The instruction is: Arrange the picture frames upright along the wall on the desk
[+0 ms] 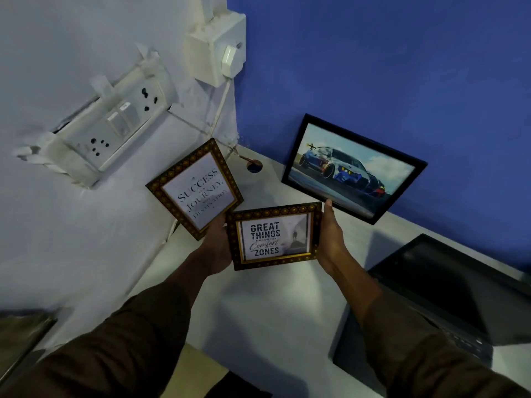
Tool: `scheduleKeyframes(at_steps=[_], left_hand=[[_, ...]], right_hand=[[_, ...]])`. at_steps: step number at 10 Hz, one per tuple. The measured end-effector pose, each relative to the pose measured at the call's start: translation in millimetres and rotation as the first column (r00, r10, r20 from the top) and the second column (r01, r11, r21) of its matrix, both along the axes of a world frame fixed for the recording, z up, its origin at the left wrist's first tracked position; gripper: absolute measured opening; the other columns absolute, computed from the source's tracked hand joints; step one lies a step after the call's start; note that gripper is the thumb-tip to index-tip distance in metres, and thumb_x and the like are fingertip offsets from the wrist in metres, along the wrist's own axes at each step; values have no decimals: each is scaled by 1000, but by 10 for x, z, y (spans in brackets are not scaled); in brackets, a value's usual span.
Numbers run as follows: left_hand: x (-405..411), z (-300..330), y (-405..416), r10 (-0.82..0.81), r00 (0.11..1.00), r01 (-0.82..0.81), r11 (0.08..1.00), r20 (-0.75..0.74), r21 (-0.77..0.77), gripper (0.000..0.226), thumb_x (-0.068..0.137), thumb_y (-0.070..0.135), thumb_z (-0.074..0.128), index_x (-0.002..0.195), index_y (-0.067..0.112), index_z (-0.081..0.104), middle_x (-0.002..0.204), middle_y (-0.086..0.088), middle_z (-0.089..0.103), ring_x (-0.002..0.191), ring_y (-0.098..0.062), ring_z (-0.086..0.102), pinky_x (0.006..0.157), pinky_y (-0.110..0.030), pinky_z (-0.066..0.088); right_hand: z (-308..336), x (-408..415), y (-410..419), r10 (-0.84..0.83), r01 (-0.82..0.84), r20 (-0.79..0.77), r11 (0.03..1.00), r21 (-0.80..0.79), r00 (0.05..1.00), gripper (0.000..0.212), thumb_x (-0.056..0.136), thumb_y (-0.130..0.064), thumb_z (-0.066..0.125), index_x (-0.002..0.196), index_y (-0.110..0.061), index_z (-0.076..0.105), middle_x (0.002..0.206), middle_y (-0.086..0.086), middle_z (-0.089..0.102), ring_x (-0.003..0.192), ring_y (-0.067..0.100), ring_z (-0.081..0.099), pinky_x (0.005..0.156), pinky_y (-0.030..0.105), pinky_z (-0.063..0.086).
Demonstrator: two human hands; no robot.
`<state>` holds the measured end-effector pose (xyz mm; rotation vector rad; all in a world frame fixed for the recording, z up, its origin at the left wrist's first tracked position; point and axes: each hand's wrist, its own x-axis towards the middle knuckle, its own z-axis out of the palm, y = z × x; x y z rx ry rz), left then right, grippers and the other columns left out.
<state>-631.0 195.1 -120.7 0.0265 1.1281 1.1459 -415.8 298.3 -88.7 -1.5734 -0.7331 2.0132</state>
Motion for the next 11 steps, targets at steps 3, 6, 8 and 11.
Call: scheduleKeyframes(at_steps=[3, 6, 8, 11], left_hand=[[-56, -345, 32, -1, 975, -19, 996, -223, -88, 32, 89, 29, 42, 60, 17, 45, 71, -15, 51, 86, -43, 59, 96, -70, 45], [99, -400, -4, -114, 976, 106, 993, -183, -55, 51, 98, 34, 36, 101, 1, 74, 85, -18, 75, 83, -34, 72, 79, -40, 56], [116, -428, -87, -88, 958, 55, 990, -274, -126, 59, 98, 55, 37, 106, 5, 69, 86, -15, 74, 90, -36, 70, 86, -43, 53], [165, -87, -339, 24, 924, -74, 990, -382, -116, 41, 95, 54, 50, 110, 20, 67, 106, -2, 70, 114, -22, 60, 106, -46, 38]], right_hand=[[-231, -122, 27, -36, 38, 65, 999, -31, 997, 58, 96, -68, 36, 100, -19, 67, 82, 3, 80, 89, 29, 74, 72, 41, 57], [-462, 2, -96, -79, 80, 172, 997, 5, 982, 41, 98, -55, 47, 107, -20, 65, 104, 8, 73, 98, 25, 67, 95, 40, 47], [-411, 83, -145, -10, -6, 216, 997, 73, 976, 40, 101, -54, 45, 94, -20, 64, 99, 5, 70, 108, 25, 62, 108, 40, 40], [-197, 377, -448, -30, -31, 255, 972, 234, 967, 57, 102, -59, 37, 129, -16, 63, 135, 4, 63, 125, 21, 56, 119, 49, 31]])
